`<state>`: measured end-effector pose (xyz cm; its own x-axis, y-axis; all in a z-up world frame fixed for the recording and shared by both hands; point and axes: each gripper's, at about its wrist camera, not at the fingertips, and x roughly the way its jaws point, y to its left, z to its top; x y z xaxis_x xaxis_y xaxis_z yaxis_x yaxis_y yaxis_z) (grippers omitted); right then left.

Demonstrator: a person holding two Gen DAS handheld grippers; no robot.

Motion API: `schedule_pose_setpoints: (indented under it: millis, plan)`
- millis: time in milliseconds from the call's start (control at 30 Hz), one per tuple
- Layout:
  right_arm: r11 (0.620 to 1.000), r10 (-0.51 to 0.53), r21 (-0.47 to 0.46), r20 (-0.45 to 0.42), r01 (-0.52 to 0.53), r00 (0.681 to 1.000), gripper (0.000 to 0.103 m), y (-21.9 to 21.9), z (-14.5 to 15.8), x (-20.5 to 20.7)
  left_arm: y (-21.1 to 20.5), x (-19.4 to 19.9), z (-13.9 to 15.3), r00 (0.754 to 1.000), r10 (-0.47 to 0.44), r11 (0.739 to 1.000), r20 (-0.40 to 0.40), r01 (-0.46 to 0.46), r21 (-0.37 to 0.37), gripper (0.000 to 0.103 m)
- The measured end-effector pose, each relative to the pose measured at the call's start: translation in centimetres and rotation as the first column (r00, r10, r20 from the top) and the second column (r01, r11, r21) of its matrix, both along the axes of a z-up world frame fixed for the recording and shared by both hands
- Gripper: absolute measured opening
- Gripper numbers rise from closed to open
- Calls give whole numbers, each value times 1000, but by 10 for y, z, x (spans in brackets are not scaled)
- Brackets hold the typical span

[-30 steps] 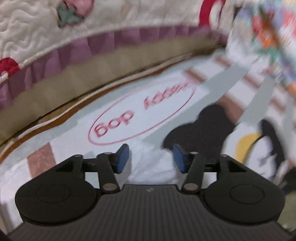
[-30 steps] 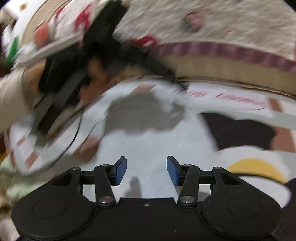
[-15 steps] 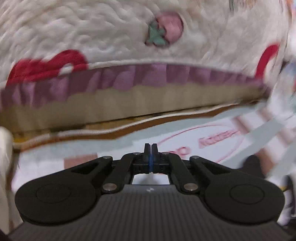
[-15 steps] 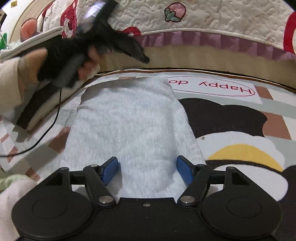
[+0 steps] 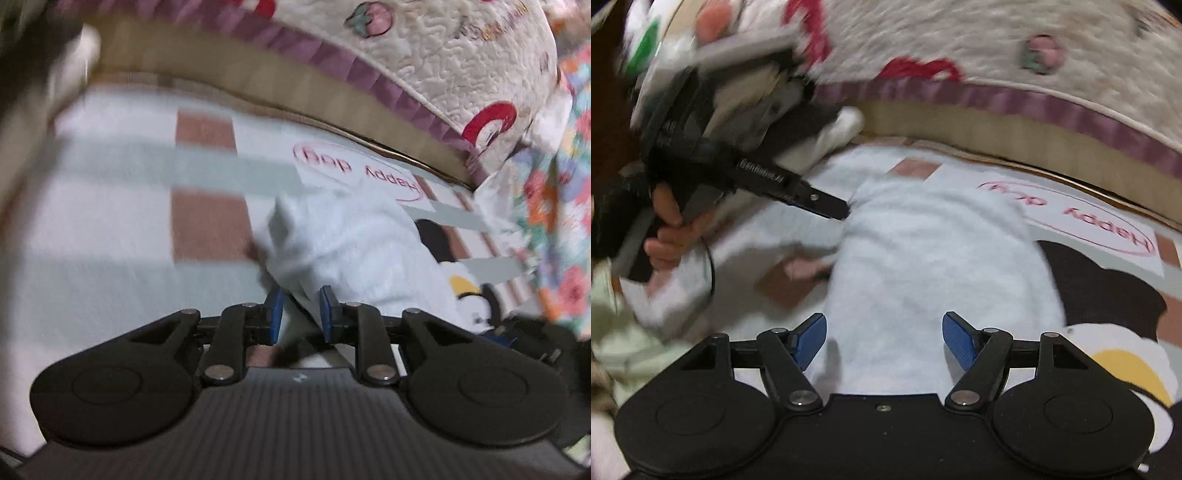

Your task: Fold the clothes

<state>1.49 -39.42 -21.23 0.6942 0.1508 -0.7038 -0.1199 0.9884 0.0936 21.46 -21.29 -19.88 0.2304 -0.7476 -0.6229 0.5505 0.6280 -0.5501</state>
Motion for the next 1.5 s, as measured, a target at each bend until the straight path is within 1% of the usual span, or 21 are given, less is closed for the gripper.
schedule_pose_setpoints:
  millis: [67,133,167,300,400,467,533,567,667,800,867,933,967,1033,1067,1100,1167,1233,1300,1400,1500]
  plan:
    - [997,39,-68,-29,-41,999,74,16,-6,2,1,6,-14,996,21,997,-91,-28,-75,21]
    - [990,67,-123,-52,-73,996,75,27,-11,3,-2,12,-22,991,28,989,-130,-46,-138,16]
    - [989,68,-131,-56,-75,996,75,28,-13,3,-4,16,-25,990,40,986,-134,-61,-157,0]
    - [983,72,-162,-71,-82,995,73,31,-22,1,-13,34,-16,984,176,978,-8,-176,-116,0]
    - [986,63,-147,-66,-73,996,72,28,-22,-3,-17,56,-5,982,185,972,-46,-190,-140,0]
    - [990,55,-129,-59,-63,997,72,25,-21,-6,-19,49,11,993,120,985,-4,-119,-126,0]
    - [993,44,-105,-52,-50,998,73,22,-20,-10,-17,32,24,998,52,994,32,-49,-102,3]
    - [996,31,-79,-48,-35,998,73,20,-19,-12,-15,23,28,999,26,995,43,-22,-98,8]
    - [998,25,-61,-47,-28,999,73,18,-19,-10,-7,7,26,997,-8,991,75,18,-133,38]
    - [999,17,-37,-45,-19,999,73,15,-19,-9,-14,4,10,995,-74,993,62,79,-85,50]
    - [999,11,-30,-39,-12,999,73,16,-20,-10,-14,0,6,994,-66,993,92,75,-90,55]
    - [1000,4,-24,-34,-5,999,73,16,-20,-11,-15,-2,2,992,-56,993,116,67,-99,55]
    - [1000,3,-23,-31,-3,1000,73,16,-21,-11,-15,-3,0,991,-54,992,122,67,-103,53]
    - [999,13,-38,-33,-14,999,73,18,-21,-11,-17,-3,-4,990,-51,992,133,66,-109,22]
    - [999,16,-41,-32,-17,999,73,18,-20,-11,-19,-4,-4,990,-55,992,131,68,-104,17]
    - [999,18,-44,-31,-19,999,73,18,-20,-11,-22,-5,-3,989,-56,993,136,69,-97,16]
    - [999,19,-46,-28,-20,999,73,18,-20,-12,-32,-17,6,969,-60,996,238,73,-44,15]
    - [999,18,-50,-27,-19,999,73,19,-20,-11,-41,-20,15,955,-55,998,291,56,6,13]
    - [998,22,-57,-29,-23,999,73,20,-21,-11,-45,-10,14,966,-6,1000,257,9,-10,10]
    - [998,19,-55,-33,-21,999,73,21,-20,-11,-46,11,-2,986,67,997,156,-62,-39,9]
    - [998,16,-61,-36,-18,999,73,22,-21,-10,-51,19,-5,983,101,995,155,-97,-34,10]
